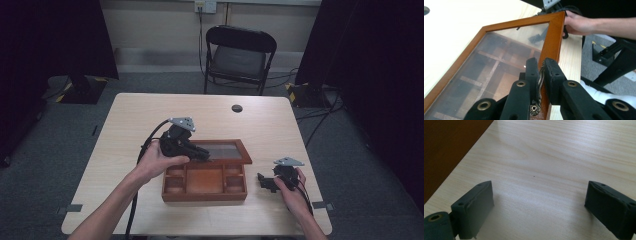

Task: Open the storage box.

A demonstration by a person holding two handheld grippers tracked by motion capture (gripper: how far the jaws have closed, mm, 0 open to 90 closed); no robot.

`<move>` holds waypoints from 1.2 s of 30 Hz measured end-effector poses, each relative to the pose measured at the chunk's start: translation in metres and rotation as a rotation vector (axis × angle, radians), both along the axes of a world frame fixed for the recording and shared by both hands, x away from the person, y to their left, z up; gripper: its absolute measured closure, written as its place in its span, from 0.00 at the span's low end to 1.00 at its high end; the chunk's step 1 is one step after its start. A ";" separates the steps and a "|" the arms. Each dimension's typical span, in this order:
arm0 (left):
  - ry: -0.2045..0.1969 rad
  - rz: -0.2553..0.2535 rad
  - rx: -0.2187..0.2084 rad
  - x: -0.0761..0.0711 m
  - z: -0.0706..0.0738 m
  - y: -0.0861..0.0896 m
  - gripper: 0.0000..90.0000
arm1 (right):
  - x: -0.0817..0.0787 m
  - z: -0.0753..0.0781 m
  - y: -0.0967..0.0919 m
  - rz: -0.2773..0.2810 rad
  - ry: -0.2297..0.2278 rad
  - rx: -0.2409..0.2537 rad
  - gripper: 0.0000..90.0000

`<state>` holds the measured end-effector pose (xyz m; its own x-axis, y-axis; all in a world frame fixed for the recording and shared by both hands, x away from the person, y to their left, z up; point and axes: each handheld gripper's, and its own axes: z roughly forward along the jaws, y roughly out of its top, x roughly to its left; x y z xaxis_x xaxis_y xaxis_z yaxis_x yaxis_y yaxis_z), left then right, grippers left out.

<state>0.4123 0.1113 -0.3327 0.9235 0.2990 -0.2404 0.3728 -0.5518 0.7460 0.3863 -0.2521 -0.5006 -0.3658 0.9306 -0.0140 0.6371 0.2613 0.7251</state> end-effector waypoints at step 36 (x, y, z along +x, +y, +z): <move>-0.047 0.056 -0.007 0.008 0.015 0.000 0.91 | 0.000 0.000 0.000 0.000 0.000 0.000 0.08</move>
